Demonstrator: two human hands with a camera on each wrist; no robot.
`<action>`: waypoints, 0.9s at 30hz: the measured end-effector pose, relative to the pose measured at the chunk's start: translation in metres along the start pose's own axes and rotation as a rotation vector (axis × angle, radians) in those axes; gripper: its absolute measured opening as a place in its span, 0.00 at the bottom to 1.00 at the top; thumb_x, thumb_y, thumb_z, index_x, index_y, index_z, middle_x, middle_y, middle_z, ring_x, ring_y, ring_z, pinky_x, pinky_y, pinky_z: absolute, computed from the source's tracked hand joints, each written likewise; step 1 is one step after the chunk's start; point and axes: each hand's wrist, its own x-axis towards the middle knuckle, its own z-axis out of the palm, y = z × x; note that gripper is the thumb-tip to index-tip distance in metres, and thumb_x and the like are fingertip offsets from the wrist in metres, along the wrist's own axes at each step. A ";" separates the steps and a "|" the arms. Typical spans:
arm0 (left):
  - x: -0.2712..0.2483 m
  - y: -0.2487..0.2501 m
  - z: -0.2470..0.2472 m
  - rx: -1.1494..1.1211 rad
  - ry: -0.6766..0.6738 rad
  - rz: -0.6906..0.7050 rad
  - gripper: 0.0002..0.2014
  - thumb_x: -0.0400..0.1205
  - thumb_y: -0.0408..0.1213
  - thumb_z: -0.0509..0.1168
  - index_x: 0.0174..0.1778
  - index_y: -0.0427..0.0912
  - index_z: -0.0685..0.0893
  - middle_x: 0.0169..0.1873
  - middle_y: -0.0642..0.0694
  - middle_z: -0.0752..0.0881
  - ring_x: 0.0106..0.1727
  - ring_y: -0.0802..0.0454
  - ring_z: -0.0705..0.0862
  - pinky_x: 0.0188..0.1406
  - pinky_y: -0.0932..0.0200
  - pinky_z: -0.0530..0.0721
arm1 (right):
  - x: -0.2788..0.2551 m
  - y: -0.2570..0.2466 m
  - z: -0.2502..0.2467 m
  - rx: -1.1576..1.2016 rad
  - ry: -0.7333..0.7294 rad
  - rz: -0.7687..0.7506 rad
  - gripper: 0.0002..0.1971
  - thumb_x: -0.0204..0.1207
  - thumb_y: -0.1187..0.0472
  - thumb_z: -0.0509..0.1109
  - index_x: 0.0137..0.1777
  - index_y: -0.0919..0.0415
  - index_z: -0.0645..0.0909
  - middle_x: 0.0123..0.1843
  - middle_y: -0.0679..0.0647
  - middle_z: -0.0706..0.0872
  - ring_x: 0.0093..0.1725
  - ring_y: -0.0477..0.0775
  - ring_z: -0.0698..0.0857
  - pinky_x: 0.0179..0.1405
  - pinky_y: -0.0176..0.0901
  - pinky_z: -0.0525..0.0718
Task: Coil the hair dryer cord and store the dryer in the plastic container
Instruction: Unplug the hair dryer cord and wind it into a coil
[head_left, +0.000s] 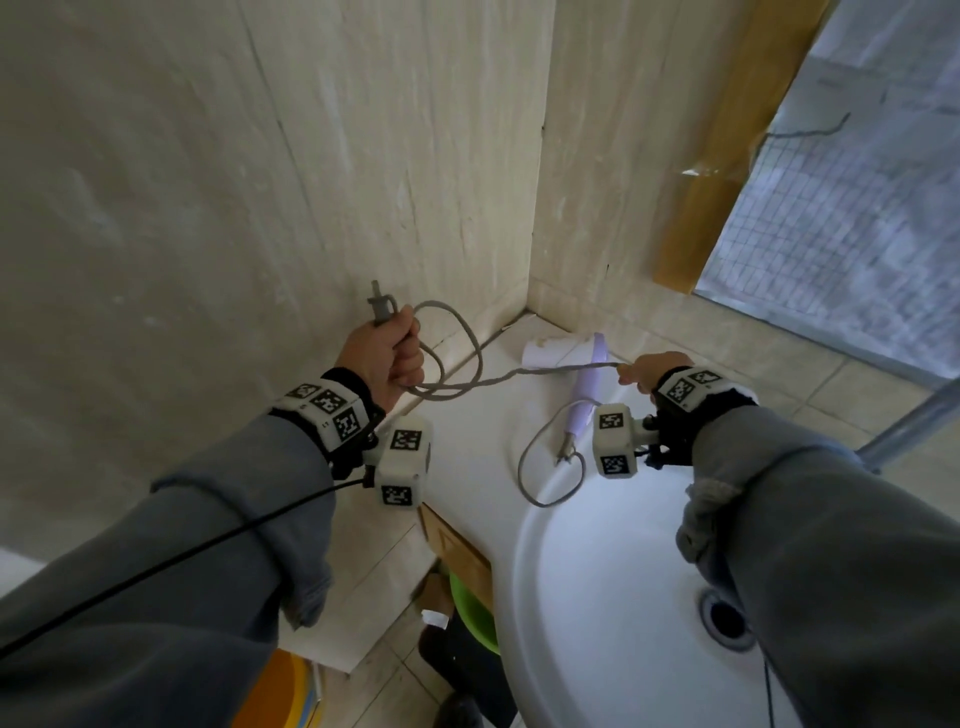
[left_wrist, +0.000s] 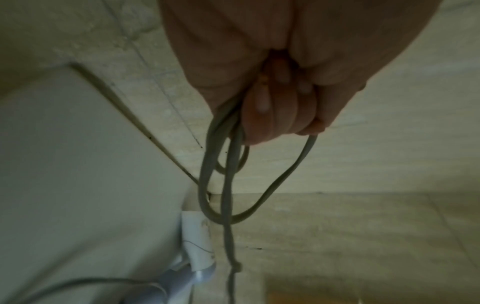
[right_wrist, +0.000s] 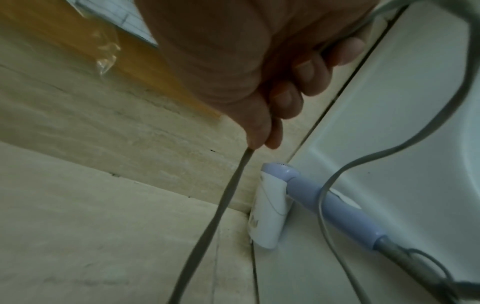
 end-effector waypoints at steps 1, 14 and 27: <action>-0.001 0.000 0.001 0.062 -0.022 0.014 0.17 0.86 0.42 0.53 0.30 0.43 0.70 0.11 0.56 0.63 0.12 0.61 0.58 0.12 0.69 0.58 | 0.002 0.002 0.002 0.123 0.014 0.011 0.05 0.80 0.62 0.64 0.54 0.57 0.75 0.51 0.55 0.76 0.42 0.54 0.77 0.15 0.27 0.75; -0.013 -0.008 0.029 0.742 -0.099 0.175 0.16 0.83 0.44 0.58 0.29 0.45 0.71 0.16 0.53 0.76 0.17 0.58 0.68 0.22 0.67 0.69 | -0.021 -0.047 0.027 0.601 -0.096 0.080 0.14 0.77 0.67 0.60 0.29 0.64 0.72 0.08 0.53 0.72 0.07 0.49 0.72 0.13 0.27 0.70; 0.001 -0.023 0.038 0.592 -0.059 0.128 0.06 0.82 0.37 0.61 0.39 0.44 0.77 0.29 0.49 0.83 0.26 0.61 0.80 0.29 0.67 0.73 | -0.037 -0.065 0.047 1.083 -0.502 -0.085 0.11 0.81 0.62 0.65 0.37 0.64 0.77 0.21 0.53 0.84 0.20 0.48 0.84 0.23 0.34 0.83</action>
